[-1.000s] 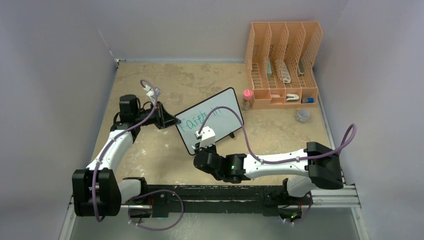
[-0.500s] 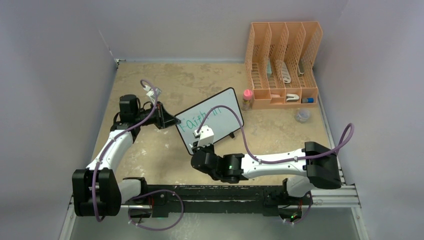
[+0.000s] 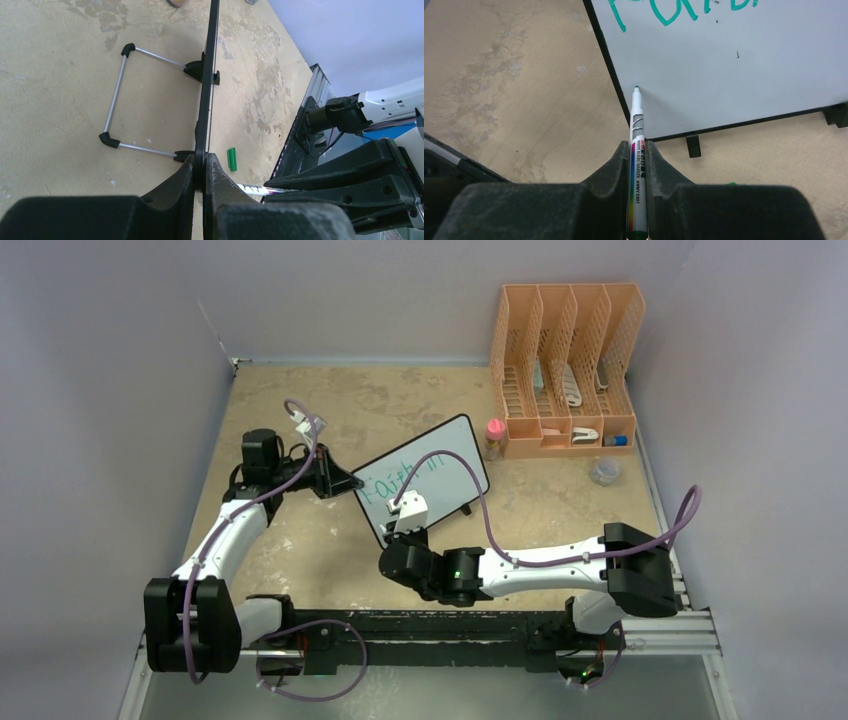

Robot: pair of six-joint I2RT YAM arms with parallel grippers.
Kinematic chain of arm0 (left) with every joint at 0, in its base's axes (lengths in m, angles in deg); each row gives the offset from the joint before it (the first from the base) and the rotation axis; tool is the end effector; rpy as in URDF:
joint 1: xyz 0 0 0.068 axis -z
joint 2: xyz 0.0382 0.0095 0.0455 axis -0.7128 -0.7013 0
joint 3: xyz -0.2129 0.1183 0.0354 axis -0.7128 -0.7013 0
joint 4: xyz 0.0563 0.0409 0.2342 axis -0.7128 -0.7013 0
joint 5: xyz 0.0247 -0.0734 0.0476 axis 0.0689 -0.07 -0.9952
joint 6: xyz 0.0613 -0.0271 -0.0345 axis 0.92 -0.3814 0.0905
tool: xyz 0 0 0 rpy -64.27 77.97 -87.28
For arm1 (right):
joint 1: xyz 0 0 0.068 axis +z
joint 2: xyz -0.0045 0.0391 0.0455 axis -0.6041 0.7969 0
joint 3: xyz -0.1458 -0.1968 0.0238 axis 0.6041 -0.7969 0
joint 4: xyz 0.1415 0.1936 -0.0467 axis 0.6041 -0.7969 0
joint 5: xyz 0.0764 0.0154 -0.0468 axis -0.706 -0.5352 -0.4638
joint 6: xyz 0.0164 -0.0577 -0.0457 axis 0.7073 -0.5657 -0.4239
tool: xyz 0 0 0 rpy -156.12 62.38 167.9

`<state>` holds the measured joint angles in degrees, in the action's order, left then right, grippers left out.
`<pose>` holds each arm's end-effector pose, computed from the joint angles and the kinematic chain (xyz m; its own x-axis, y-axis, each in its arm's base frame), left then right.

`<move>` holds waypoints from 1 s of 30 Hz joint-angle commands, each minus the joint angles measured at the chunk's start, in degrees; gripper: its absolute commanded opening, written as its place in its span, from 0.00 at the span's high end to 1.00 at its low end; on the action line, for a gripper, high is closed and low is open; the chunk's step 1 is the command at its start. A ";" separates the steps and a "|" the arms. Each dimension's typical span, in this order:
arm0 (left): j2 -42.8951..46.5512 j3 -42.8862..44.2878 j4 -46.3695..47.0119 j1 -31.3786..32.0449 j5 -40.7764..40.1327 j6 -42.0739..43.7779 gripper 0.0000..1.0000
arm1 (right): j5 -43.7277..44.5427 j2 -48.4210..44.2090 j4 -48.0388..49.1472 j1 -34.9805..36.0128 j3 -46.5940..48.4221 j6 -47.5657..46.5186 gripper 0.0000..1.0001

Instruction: Write a sentence on the whiteboard

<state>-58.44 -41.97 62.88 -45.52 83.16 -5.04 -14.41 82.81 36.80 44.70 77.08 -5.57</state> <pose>0.2460 -0.0550 0.2230 -0.6880 -0.1180 -0.7160 0.5908 0.4818 -0.6472 0.0939 0.3284 0.2193 -0.4449 0.0913 -0.8909 -0.3894 0.8761 0.2842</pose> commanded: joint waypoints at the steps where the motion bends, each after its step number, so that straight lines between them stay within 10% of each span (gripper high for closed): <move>1: -0.35 0.66 -0.96 1.15 -1.57 1.49 1.00 | 2.44 0.15 2.13 0.32 2.72 0.98 1.00; 30: -0.48 0.70 -1.12 1.20 -1.93 1.67 1.00 | 3.85 2.46 -2.49 0.22 4.17 2.31 1.00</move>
<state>-58.44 -41.97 62.88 -44.95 82.51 -4.78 -14.17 85.01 35.60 44.85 79.34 -4.96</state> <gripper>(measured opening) 0.048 0.142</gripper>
